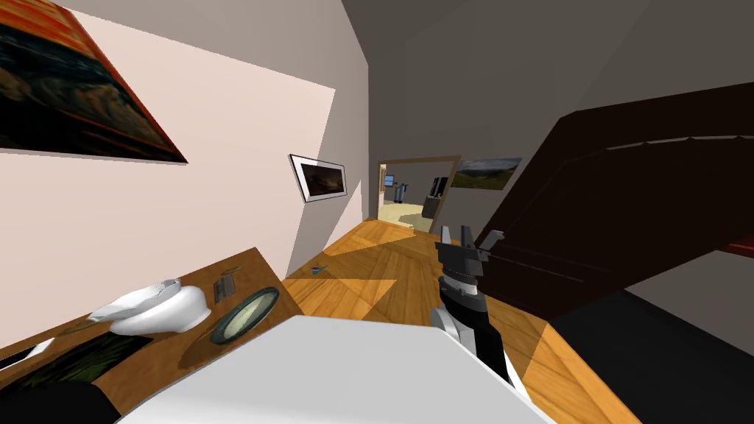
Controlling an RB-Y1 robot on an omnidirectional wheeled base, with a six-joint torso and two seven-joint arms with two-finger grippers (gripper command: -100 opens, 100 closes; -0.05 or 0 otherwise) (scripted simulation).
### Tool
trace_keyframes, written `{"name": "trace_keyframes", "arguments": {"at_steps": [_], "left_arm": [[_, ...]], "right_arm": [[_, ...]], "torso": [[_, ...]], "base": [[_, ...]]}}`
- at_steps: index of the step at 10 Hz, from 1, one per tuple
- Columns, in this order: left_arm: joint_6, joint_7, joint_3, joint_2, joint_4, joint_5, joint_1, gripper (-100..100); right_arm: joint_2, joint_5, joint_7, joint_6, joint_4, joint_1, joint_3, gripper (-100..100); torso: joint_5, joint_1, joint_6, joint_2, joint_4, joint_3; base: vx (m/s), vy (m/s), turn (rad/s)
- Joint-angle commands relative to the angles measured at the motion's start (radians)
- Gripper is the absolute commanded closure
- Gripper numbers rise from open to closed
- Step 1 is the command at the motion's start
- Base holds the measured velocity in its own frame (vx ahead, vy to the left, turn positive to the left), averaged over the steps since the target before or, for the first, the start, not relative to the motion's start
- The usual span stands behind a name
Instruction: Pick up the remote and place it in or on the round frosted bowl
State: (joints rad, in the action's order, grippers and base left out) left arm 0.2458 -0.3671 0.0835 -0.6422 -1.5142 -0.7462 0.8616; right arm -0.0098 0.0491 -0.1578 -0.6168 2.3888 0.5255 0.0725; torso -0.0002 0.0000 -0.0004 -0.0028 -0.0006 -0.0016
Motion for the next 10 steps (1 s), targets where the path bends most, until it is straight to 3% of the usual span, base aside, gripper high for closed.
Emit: {"name": "trace_keyframes", "arguments": {"at_steps": [1, 4, 7, 9, 10], "left_arm": [[0.017, -0.009, -0.014, -0.026, 0.039, -0.036, -0.006, -100], [0.106, -0.034, -0.008, -0.041, 0.098, -0.1, 0.013, -100], [0.148, -0.046, -0.005, -0.046, 0.126, -0.131, 0.021, -100], [0.213, -0.069, 0.0, -0.052, 0.176, -0.187, 0.035, -100], [0.227, -0.069, 0.0, -0.052, 0.176, -0.187, 0.035, -100]], "right_arm": [[0.0, 0.0, 0.0, 0.0, 0.0, 0.0, 0.0, 0], [0.0, 0.0, 0.0, 0.0, 0.0, 0.0, 0.0, 0], [0.0, 0.0, 0.0, 0.0, 0.0, 0.0, 0.0, 0], [0.0, 0.0, 0.0, 0.0, 0.0, 0.0, 0.0, 0], [0.0, 0.0, 0.0, 0.0, 0.0, 0.0, 0.0, 0]], "torso": [[0.0, 0.0, 0.0, 0.0, 0.0, 0.0], [0.0, 0.001, 0.0, 0.0, 0.0, 0.0], [0.0, 0.001, 0.0, 0.0, 0.0, 0.0], [0.0, 0.0, 0.0, 0.001, 0.0, 0.0], [0.0, 0.001, 0.0, 0.0, 0.0, 0.0]], "base": [[0.05, 0.019, -0.058], [0.053, 0.024, -0.101], [0.043, 0.022, -0.075], [0.05, 0.029, -0.139], [0.052, 0.048, -0.049]]}}
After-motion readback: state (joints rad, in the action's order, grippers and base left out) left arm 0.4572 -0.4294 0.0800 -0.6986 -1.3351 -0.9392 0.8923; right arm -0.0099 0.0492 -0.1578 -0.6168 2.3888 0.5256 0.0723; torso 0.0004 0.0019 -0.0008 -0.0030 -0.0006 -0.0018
